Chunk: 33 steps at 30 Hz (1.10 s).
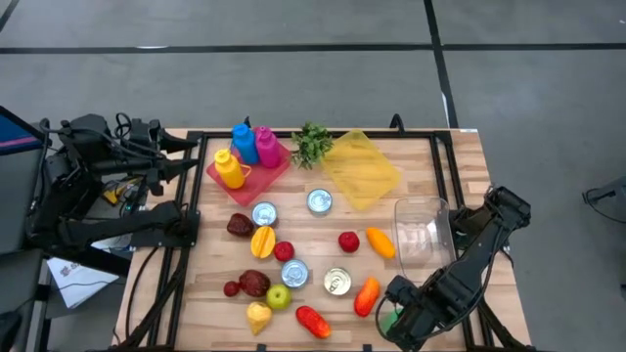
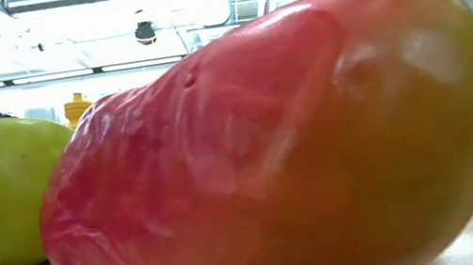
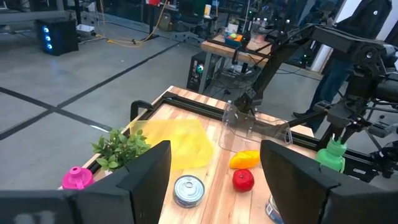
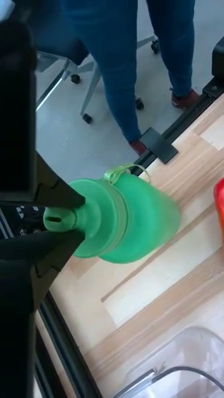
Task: Pick & Place Food Item
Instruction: Put the green water bottle into the pink bin
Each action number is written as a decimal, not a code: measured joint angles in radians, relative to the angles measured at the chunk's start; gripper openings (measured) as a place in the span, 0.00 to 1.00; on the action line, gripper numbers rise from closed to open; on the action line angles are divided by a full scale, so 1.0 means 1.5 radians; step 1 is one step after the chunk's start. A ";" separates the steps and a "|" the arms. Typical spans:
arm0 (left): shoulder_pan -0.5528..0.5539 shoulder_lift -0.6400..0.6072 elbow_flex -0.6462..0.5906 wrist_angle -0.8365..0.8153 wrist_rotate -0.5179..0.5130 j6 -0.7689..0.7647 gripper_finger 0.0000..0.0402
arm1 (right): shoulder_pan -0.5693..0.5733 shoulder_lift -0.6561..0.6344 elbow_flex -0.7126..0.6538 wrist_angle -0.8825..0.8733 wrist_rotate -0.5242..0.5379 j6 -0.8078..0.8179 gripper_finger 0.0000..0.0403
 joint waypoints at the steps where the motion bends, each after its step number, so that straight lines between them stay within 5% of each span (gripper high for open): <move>1: 0.000 0.000 0.000 0.000 0.000 0.000 0.59 | -0.002 0.000 0.002 -0.001 0.002 0.000 0.10; 14: 0.000 0.000 0.000 0.000 -0.001 0.000 0.59 | -0.092 0.002 0.192 -0.127 0.043 -0.128 0.10; 21: 0.000 0.000 0.000 0.000 -0.001 0.000 0.59 | -0.234 0.002 0.285 -0.146 0.074 -0.346 0.10; 33: 0.000 0.026 0.000 -0.002 0.000 0.003 0.60 | -0.486 0.002 0.289 -0.059 0.074 -0.662 0.10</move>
